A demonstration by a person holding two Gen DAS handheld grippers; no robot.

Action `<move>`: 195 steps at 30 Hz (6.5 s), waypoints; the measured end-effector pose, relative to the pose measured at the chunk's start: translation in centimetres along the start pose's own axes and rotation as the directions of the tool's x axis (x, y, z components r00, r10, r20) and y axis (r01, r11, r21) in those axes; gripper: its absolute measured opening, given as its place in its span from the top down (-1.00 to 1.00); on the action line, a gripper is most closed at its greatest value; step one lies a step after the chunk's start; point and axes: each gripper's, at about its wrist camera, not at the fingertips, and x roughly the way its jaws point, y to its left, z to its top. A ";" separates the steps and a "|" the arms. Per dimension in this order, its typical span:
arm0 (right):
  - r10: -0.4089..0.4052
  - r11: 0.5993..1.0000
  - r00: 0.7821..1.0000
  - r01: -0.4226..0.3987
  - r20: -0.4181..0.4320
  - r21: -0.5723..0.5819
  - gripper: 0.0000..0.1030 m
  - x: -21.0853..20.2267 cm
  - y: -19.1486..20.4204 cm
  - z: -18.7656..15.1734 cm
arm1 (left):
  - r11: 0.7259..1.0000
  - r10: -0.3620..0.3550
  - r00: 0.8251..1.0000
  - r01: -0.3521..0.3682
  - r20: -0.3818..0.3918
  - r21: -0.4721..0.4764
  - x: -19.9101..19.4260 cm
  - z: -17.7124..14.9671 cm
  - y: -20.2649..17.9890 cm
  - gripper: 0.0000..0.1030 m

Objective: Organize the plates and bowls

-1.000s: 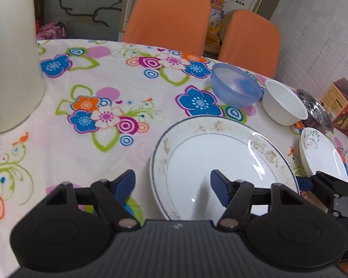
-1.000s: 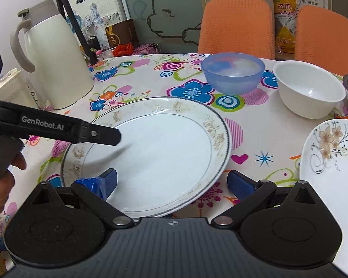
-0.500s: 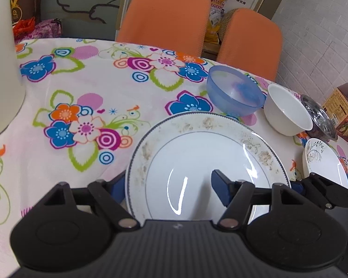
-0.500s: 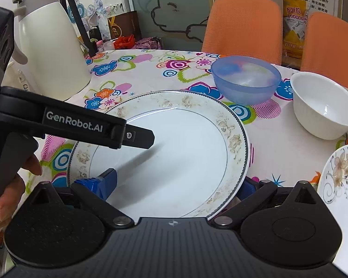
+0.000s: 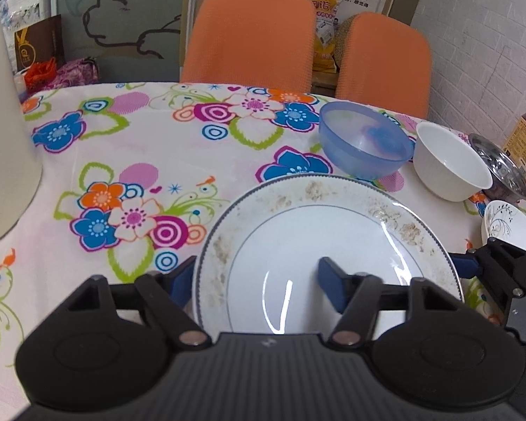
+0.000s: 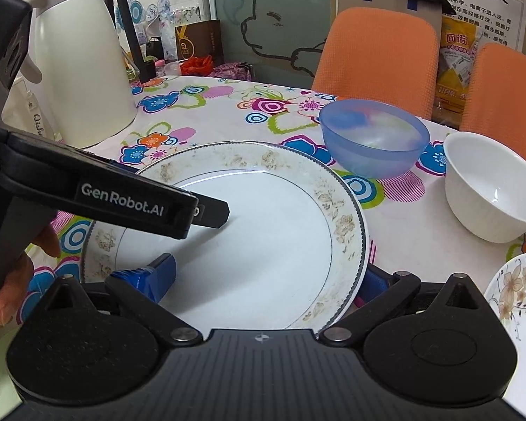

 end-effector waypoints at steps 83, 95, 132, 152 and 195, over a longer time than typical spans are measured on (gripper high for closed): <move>-0.334 0.817 0.937 0.232 0.105 0.528 -0.75 -17.8 -9.7 -12.5 | 0.987 -0.130 0.991 0.133 -0.035 0.091 -8.4 -4.8 -12.7 -0.42; -0.339 0.848 0.941 0.310 -0.009 0.430 -0.75 -11.3 -15.6 -9.0 | 0.986 -0.096 0.982 0.117 -0.161 0.121 2.9 0.2 -20.1 -0.45; -0.379 0.876 0.925 0.353 0.017 0.330 -0.78 -10.1 -13.1 -8.9 | 0.975 -0.074 0.986 0.103 -0.151 0.195 4.3 -0.8 -24.0 -0.65; -0.427 0.871 0.898 0.375 0.110 0.318 -0.78 -15.7 -8.8 -9.2 | 0.966 -0.150 0.985 0.165 -0.085 0.199 -2.6 -2.2 -23.1 -0.65; -0.126 0.970 0.978 0.087 0.167 0.227 -0.76 -13.8 8.8 -10.8 | 0.999 0.010 0.998 -0.007 0.061 -0.041 -15.9 -12.7 -3.2 -0.81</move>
